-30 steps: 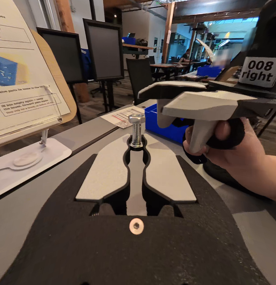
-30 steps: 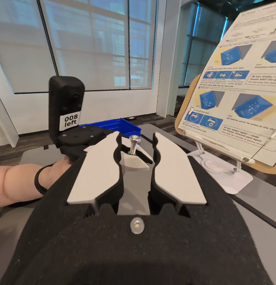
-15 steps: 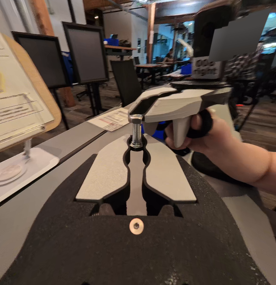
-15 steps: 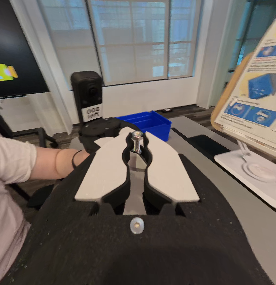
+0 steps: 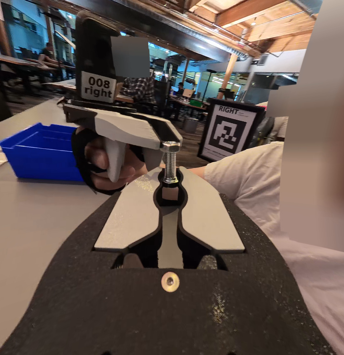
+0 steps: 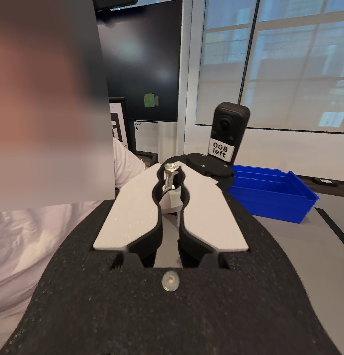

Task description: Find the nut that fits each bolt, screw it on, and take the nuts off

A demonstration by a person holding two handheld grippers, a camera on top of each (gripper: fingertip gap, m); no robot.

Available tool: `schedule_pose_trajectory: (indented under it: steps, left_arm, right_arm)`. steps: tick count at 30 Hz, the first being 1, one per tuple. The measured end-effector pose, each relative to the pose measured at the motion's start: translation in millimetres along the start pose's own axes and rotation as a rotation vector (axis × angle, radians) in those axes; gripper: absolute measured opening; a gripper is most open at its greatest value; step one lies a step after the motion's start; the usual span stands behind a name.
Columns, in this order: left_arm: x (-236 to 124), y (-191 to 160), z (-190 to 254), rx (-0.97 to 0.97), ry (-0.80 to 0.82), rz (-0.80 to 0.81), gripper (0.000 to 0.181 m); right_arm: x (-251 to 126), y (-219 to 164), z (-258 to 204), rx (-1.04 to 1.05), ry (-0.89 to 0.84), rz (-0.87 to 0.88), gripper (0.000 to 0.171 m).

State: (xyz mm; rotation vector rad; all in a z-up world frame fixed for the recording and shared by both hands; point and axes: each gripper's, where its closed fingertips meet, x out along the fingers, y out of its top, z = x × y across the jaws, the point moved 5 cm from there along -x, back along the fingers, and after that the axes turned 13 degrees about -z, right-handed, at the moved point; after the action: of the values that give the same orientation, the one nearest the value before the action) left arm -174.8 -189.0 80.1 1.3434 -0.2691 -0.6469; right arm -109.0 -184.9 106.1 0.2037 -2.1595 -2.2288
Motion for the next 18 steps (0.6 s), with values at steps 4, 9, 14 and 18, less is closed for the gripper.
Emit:
schedule_pose_trajectory:
  steps: [4, 9, 14, 18]
  left_arm:
    - [2.3, -1.4, 8.9, -0.027, -0.142, 0.007, 0.010]
    - [5.0, -2.9, 13.6, -0.060, -0.250, 0.032, 0.010]
    - [0.3, -1.4, 8.0, -0.030, -0.155, 0.030, 0.010]
    - [-1.1, -0.4, 7.9, -0.051, -0.181, 0.053, 0.010]
  right_arm:
    - [4.4, -0.7, -5.7, -0.002, 0.083, 0.037, 0.013]
    - [8.5, -2.7, -7.6, 0.027, 0.160, 0.083, 0.014]
    - [5.9, -1.4, -3.2, 0.013, 0.088, 0.066, 0.014]
    - [6.2, 0.3, -2.8, 0.004, 0.048, 0.048, 0.014]
